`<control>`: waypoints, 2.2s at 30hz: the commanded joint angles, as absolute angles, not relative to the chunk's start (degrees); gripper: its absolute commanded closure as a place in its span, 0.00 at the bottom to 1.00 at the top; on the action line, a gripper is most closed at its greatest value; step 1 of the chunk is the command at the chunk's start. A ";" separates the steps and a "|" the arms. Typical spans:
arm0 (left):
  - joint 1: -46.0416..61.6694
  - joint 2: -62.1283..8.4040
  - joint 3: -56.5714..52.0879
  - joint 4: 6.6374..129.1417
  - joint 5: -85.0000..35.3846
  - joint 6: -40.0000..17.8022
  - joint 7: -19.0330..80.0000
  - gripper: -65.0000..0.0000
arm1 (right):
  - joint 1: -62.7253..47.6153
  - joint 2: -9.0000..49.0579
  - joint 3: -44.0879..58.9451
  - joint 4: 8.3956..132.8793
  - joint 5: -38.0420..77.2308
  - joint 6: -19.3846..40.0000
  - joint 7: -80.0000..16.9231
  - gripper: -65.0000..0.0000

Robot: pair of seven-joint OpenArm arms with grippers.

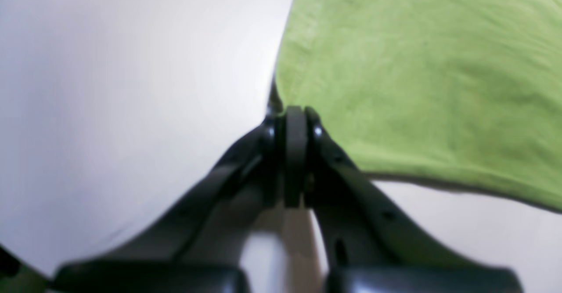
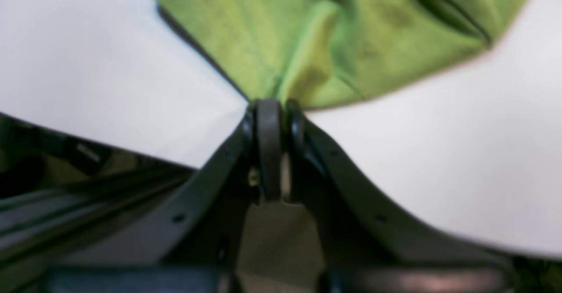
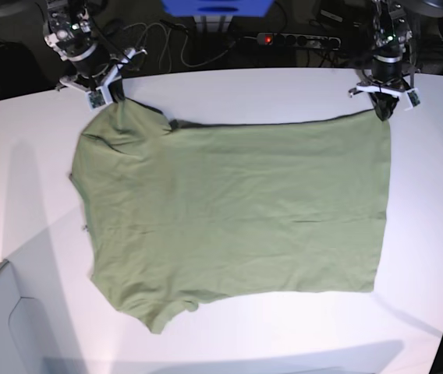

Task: Fold the T-shirt properly
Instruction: 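Lift the shoulder edge with both grippers and pull it toward the robot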

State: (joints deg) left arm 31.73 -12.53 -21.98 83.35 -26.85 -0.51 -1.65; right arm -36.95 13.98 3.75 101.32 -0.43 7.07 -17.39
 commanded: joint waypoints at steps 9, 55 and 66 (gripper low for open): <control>35.03 -12.70 -21.85 84.97 -26.86 -0.04 0.40 1.00 | -42.24 14.81 5.67 109.93 -0.57 7.52 -16.92 1.00; 26.51 -10.77 -26.33 95.87 -26.24 0.48 0.48 1.00 | -18.86 14.55 2.51 107.56 -0.57 7.60 -23.96 1.00; 21.05 -11.03 -26.68 88.75 -26.24 0.48 0.48 1.00 | -12.00 14.64 2.15 102.81 -0.57 7.60 -23.87 1.00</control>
